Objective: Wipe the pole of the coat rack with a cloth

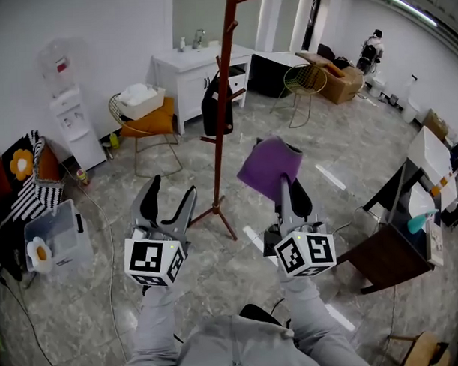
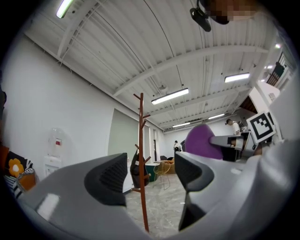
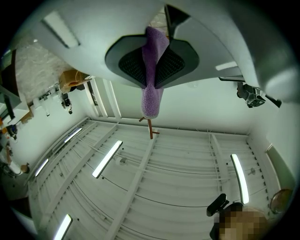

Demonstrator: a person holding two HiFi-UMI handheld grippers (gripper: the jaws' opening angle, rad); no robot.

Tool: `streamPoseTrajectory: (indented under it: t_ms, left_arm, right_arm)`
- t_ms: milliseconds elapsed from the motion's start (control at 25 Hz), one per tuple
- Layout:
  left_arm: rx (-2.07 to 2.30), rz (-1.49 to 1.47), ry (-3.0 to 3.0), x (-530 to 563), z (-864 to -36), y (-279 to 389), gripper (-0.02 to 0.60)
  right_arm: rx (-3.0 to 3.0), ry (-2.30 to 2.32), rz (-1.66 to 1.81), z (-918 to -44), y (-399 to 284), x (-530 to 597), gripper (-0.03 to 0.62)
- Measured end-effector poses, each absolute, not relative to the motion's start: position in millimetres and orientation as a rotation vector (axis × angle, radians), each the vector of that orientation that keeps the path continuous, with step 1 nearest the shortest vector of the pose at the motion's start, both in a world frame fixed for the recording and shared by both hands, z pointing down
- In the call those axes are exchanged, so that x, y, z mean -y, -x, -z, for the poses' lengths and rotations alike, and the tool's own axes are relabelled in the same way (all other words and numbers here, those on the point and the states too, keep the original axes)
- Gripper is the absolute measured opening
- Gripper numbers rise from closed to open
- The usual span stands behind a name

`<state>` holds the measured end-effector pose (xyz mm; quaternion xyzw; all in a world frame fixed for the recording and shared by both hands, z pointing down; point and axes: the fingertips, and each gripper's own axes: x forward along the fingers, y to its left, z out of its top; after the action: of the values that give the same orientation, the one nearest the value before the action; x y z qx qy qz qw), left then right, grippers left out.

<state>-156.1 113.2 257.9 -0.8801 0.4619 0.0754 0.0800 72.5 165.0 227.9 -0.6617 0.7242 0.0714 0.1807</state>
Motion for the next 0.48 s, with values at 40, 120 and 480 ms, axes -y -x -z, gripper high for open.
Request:
streamPoseTrajectory:
  t_ms: [40, 120, 480]
  left_arm:
    - [-1.373, -0.222, 2.639, -112, -260, 154, 0.341]
    - [-1.356, -0.219, 2.643, -108, -261, 151, 0.341]
    - [-1.421, -0.194, 2.577, -41, -259, 130, 0.341]
  right_arm:
    - [-2.046, 1.873, -0.207, -228, -73, -164, 0.051]
    - [-2.035, 1.875, -0.221, -226, -77, -159, 0.051]
    - [-2.056, 1.811, -0.251, -215, -109, -81, 0.051]
